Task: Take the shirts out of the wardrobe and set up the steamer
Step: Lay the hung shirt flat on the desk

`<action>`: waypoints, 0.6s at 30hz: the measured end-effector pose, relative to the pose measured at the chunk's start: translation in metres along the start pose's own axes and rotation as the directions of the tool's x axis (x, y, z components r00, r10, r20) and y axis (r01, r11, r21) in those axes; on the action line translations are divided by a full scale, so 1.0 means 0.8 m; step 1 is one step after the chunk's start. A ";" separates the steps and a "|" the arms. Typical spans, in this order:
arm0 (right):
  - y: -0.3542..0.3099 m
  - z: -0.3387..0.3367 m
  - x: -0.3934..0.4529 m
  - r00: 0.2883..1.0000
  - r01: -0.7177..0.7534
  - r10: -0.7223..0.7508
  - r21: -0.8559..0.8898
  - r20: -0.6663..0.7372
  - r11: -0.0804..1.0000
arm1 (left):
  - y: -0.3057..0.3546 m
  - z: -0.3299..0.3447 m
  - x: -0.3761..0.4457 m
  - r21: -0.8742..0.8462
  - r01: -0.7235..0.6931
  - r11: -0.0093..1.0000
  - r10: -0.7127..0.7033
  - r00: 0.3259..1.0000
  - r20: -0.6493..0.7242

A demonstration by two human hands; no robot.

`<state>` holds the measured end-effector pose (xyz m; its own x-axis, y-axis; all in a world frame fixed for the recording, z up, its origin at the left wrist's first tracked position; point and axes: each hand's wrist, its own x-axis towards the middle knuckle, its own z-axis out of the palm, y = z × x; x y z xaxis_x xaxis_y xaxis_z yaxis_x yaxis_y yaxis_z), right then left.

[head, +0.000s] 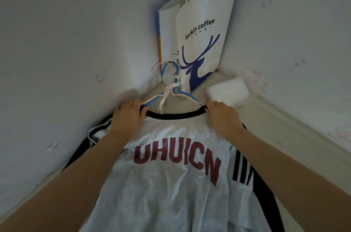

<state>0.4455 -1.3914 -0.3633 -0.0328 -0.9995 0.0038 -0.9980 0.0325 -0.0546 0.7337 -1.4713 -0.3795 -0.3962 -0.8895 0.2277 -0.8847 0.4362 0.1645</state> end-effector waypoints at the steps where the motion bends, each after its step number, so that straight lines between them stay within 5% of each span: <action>1: 0.000 -0.001 -0.003 1.000 -0.009 0.009 0.021 0.003 1.000 | 0.002 0.000 -0.003 -0.002 -0.001 1.000 0.001 1.000 0.010; 8: 0.009 0.010 -0.041 1.000 0.004 -0.005 0.063 0.006 0.998 | 0.007 0.003 -0.018 0.002 -0.076 0.997 0.076 0.993 0.086; 13: 0.000 0.036 -0.027 0.997 -0.043 0.043 0.000 -0.071 0.999 | 0.011 0.025 0.001 0.045 -0.002 0.999 -0.005 0.990 0.143; 18: 0.003 0.051 -0.024 0.991 -0.028 0.022 -0.045 -0.129 0.999 | 0.008 0.044 0.003 0.093 -0.019 0.995 0.011 0.996 0.084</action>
<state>0.4456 -1.3720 -0.4039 -0.0615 -0.9894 0.1315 -0.9981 0.0608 -0.0093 0.7184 -1.4752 -0.4114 -0.4255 -0.8927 0.1486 -0.8959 0.4387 0.0701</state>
